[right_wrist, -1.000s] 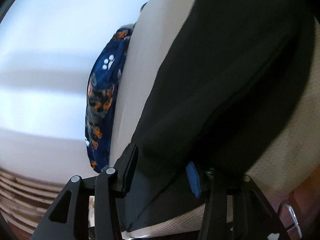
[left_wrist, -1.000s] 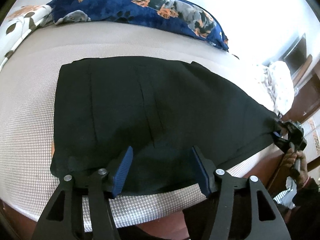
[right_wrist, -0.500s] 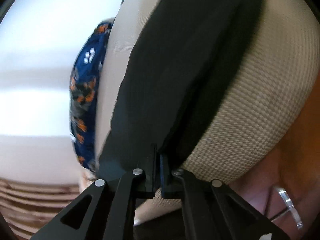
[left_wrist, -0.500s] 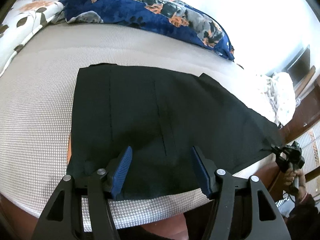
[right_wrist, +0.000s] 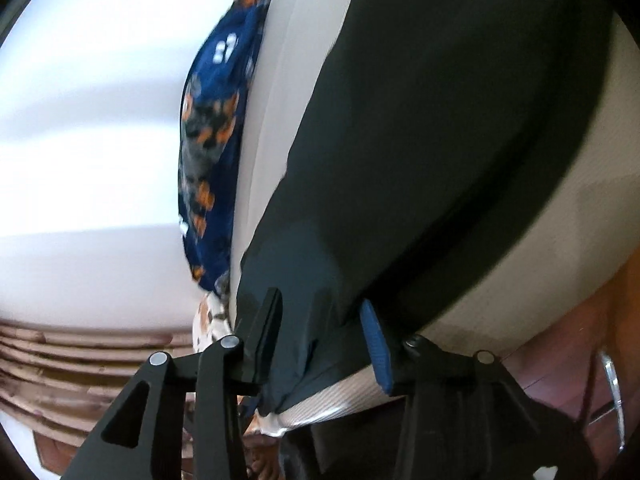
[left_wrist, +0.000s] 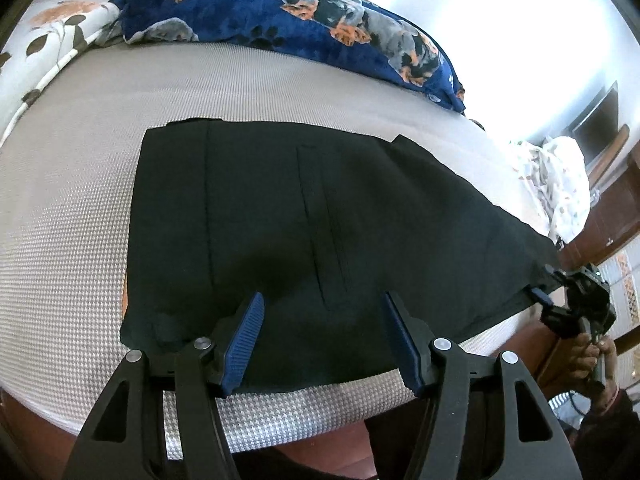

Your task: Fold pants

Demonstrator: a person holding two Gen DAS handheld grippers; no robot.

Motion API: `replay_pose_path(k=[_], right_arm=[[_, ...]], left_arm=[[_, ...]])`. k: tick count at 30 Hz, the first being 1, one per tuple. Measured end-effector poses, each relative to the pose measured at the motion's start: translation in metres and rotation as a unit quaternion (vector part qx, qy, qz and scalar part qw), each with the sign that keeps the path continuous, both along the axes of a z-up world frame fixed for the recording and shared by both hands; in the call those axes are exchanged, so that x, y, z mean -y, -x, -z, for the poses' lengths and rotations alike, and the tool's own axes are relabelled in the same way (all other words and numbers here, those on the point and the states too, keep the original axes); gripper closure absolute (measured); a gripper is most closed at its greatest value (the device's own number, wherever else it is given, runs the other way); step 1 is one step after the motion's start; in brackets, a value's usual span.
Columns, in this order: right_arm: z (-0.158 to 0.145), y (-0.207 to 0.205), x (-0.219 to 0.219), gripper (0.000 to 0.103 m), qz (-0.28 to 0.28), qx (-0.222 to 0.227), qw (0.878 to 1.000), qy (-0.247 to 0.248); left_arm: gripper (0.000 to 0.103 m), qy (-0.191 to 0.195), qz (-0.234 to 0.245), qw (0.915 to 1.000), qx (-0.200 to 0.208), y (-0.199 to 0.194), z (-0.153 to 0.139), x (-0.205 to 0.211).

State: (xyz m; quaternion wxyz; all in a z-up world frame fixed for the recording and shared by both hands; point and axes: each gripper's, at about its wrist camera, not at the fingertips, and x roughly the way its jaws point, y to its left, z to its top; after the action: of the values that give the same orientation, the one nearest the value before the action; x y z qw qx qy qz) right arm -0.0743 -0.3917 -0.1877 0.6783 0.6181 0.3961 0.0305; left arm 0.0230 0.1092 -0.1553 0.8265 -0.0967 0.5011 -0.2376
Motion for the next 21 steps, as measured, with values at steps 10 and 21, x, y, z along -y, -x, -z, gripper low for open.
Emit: replay_pose_path(k=[10, 21], right_arm=[[0.003, -0.024, -0.050, 0.096, -0.038, -0.016, 0.998, 0.037], [0.026, -0.002, -0.052, 0.098, -0.040, -0.035, 0.998, -0.014]], left_arm=[[0.041, 0.006, -0.001, 1.0000, -0.001, 0.003, -0.001, 0.000], [0.039, 0.004, -0.012, 0.9999, 0.000, -0.001, 0.002, -0.007]])
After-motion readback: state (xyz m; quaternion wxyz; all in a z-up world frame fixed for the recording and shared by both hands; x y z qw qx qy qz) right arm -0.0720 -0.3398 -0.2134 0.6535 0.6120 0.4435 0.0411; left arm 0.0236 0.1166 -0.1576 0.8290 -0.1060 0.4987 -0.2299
